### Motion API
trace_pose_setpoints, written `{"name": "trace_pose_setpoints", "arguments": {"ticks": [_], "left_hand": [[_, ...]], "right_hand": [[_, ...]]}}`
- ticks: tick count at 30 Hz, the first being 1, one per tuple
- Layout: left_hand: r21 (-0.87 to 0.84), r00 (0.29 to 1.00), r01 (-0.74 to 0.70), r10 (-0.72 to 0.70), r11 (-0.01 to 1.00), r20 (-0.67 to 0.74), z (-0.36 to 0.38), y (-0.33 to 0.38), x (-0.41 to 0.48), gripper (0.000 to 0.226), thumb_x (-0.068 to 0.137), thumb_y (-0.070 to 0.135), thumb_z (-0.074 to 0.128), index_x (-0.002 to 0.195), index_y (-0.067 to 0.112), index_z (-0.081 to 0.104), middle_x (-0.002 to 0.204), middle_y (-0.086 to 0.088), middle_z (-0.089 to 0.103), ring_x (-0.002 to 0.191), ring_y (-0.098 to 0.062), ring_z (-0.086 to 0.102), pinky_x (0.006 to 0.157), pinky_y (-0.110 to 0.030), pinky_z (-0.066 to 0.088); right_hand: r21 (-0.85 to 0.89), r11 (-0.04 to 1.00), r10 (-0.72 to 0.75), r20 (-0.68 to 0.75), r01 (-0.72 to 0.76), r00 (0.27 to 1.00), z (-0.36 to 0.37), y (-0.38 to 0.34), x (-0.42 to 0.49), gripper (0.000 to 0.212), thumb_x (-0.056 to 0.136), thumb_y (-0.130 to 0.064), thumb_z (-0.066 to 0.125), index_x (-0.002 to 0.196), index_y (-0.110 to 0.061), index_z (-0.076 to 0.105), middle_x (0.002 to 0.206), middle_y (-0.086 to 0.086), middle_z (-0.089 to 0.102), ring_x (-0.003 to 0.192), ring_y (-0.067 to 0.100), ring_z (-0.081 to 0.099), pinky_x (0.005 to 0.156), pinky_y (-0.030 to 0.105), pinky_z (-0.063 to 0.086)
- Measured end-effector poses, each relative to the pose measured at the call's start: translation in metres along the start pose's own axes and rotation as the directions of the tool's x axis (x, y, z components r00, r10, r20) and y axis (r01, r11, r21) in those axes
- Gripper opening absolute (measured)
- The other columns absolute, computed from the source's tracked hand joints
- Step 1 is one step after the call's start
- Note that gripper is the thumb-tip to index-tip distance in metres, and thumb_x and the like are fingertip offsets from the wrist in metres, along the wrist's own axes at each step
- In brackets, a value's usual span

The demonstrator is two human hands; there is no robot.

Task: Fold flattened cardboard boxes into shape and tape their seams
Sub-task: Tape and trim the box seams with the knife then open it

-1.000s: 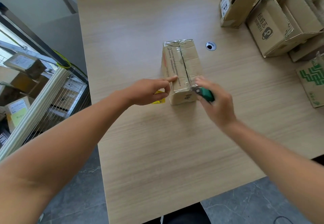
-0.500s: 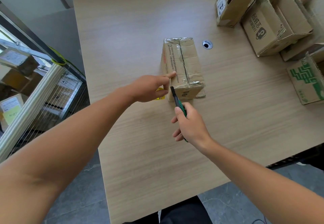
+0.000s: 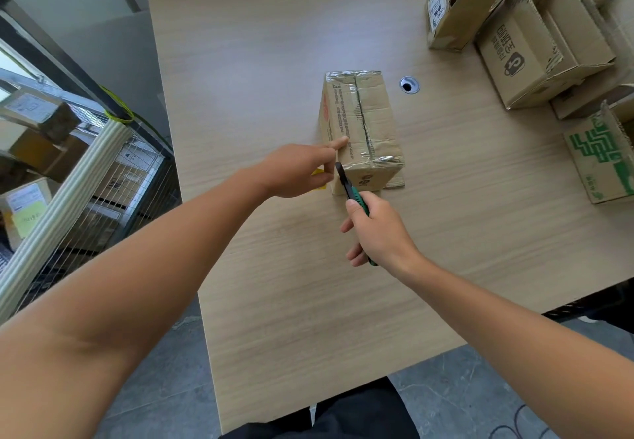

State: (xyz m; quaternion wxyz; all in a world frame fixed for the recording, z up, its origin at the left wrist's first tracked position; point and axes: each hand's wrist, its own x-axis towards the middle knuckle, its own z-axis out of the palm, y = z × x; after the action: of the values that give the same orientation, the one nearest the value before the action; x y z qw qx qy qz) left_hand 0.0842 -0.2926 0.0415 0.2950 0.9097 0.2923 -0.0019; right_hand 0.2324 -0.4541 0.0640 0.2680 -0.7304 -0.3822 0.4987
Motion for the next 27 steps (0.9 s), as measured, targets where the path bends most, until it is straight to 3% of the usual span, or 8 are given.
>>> {"name": "trace_pose_setpoints", "arguments": {"ticks": [6,12,14,16,18,20,22,27], "left_hand": [[0.044,1.0,0.026,-0.026,0.999,0.012,-0.001,0.002,0.002,0.018,0.098,0.029,0.058,0.087,0.024,0.044,0.16,0.027,0.02,0.082,-0.009,0.047,0.07,-0.029,0.033],[0.059,0.999,0.034,-0.035,0.998,0.011,0.001,0.005,0.001,0.014,0.099,0.027,0.057,0.091,0.019,0.048,0.159,0.026,0.026,0.084,-0.009,0.046,0.072,-0.029,0.032],[0.024,0.998,0.064,-0.064,0.998,-0.002,-0.004,0.006,-0.001,0.012,0.1,0.026,0.055,0.109,0.018,0.058,0.152,0.022,0.044,0.086,-0.012,0.051,0.075,-0.028,0.033],[0.008,0.995,0.102,-0.102,0.995,-0.014,-0.013,0.009,-0.004,0.038,0.102,0.027,0.052,0.14,0.027,0.052,0.123,0.017,0.062,0.086,-0.015,0.053,0.077,-0.027,0.034],[0.014,0.989,0.13,-0.129,0.991,-0.072,-0.017,0.008,-0.012,0.034,0.102,0.032,0.049,0.136,0.037,0.05,0.115,0.019,0.063,0.085,-0.014,0.054,0.079,-0.029,0.039],[-0.02,0.967,0.151,-0.152,0.988,-0.203,-0.009,0.005,-0.034,0.013,0.102,0.037,0.049,0.114,0.038,0.053,0.129,0.016,0.061,0.092,-0.018,0.061,0.079,-0.034,0.046],[-0.085,0.926,0.198,-0.215,0.977,-0.311,0.016,0.002,-0.063,0.012,0.103,0.037,0.048,0.11,0.029,0.052,0.132,0.009,0.056,0.095,-0.025,0.063,0.076,-0.04,0.05],[-0.013,0.846,0.459,-0.441,0.889,-0.298,0.113,0.003,-0.131,0.021,0.102,0.029,0.052,0.114,0.013,0.06,0.138,-0.004,0.051,0.085,-0.038,0.064,0.066,-0.048,0.054]], "right_hand": [[-0.05,0.995,0.098,0.137,-0.092,0.986,-0.018,-0.015,0.011,0.021,0.107,-0.034,0.04,0.114,-0.02,0.053,0.094,0.014,0.069,0.047,0.035,0.067,0.044,0.036,0.054],[-0.272,0.935,0.294,0.239,-0.226,0.926,-0.027,-0.047,0.033,0.028,0.106,-0.024,0.037,0.126,-0.005,0.043,0.093,0.024,0.07,0.043,0.032,0.065,0.041,0.033,0.053],[-0.47,0.844,0.438,0.331,-0.256,0.836,-0.022,-0.042,0.031,0.034,0.107,-0.023,0.038,0.128,0.004,0.043,0.098,0.029,0.071,0.047,0.033,0.067,0.041,0.032,0.053],[-0.637,0.733,0.551,0.353,-0.237,0.756,-0.01,-0.019,0.02,0.039,0.108,-0.026,0.038,0.128,0.007,0.046,0.102,0.027,0.071,0.057,0.032,0.072,0.044,0.031,0.055],[-0.635,0.761,0.413,0.319,-0.132,0.853,0.004,0.012,0.012,0.036,0.108,-0.032,0.037,0.123,-0.002,0.051,0.097,0.018,0.069,0.059,0.029,0.072,0.043,0.031,0.053],[-0.594,0.803,0.123,0.247,0.05,0.961,0.022,0.038,0.006,0.029,0.107,-0.038,0.038,0.112,-0.013,0.053,0.09,0.01,0.065,0.068,0.03,0.071,0.049,0.037,0.052],[-0.582,0.803,-0.058,0.135,0.127,0.989,0.046,0.058,0.006,0.027,0.106,-0.04,0.04,0.11,-0.016,0.052,0.095,0.008,0.064,0.086,0.034,0.066,0.064,0.039,0.048],[-0.628,0.769,-0.102,0.064,0.12,0.993,0.121,0.083,0.011,0.05,0.102,-0.024,0.047,0.145,-0.002,0.036,0.139,0.018,0.047,0.124,0.038,0.047,0.103,0.045,0.038]]}}
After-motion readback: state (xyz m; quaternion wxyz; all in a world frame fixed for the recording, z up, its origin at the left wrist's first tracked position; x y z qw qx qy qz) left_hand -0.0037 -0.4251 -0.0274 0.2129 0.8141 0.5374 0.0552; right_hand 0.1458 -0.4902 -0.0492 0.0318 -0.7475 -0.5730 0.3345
